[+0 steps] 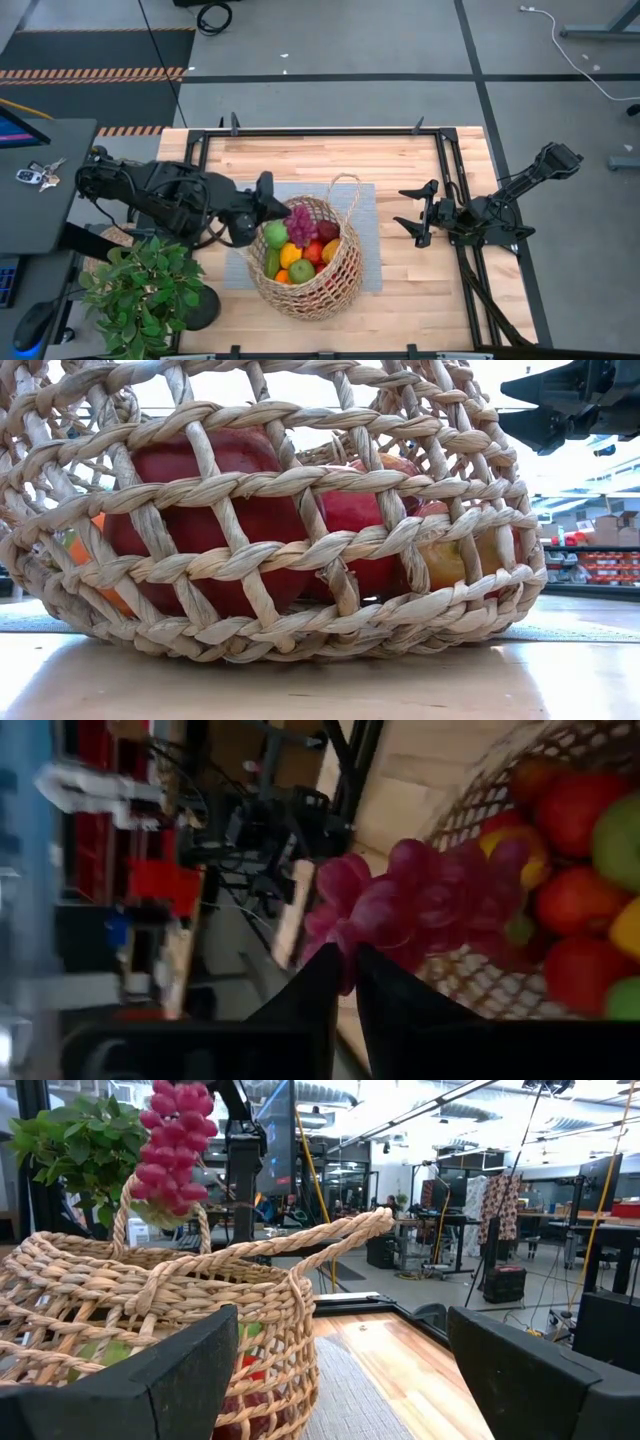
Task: Build produce basket
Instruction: Put the pink grapes into the brown basket, then adjust the brown basket
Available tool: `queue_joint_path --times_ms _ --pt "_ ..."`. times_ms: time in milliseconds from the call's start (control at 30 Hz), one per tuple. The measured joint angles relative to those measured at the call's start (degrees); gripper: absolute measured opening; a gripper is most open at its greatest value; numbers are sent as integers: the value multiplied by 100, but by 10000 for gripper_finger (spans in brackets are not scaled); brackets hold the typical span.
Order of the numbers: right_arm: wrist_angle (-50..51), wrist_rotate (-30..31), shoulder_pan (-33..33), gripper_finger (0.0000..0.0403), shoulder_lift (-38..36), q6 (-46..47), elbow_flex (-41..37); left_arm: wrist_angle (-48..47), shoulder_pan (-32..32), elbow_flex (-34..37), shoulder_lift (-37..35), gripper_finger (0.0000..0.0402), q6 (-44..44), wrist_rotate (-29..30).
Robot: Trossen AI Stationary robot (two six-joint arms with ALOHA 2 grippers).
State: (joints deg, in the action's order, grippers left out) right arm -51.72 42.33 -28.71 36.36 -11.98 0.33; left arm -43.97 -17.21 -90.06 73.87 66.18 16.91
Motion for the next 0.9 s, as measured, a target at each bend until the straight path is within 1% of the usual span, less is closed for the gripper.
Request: queue_joint_path --times_ms 133,300,433,533,733,900 --pt "0 0 0 362 1 -1 0 -422 0 0 4 47 -966 -60" --pt "0 0 0 362 0 -1 0 -1083 0 2 158 61 -2259 -434" --pt "2 0 0 362 2 -1 1 -1364 0 2 426 71 -3240 -860" --pt "0 0 0 362 2 -1 -1 -1545 -4 4 724 79 -3961 -968" --pt "0 0 0 362 0 -1 0 -1821 -4 4 1336 97 -4759 -995" --pt "0 0 0 362 0 -1 0 -1806 0 2 1710 111 -4933 -962"
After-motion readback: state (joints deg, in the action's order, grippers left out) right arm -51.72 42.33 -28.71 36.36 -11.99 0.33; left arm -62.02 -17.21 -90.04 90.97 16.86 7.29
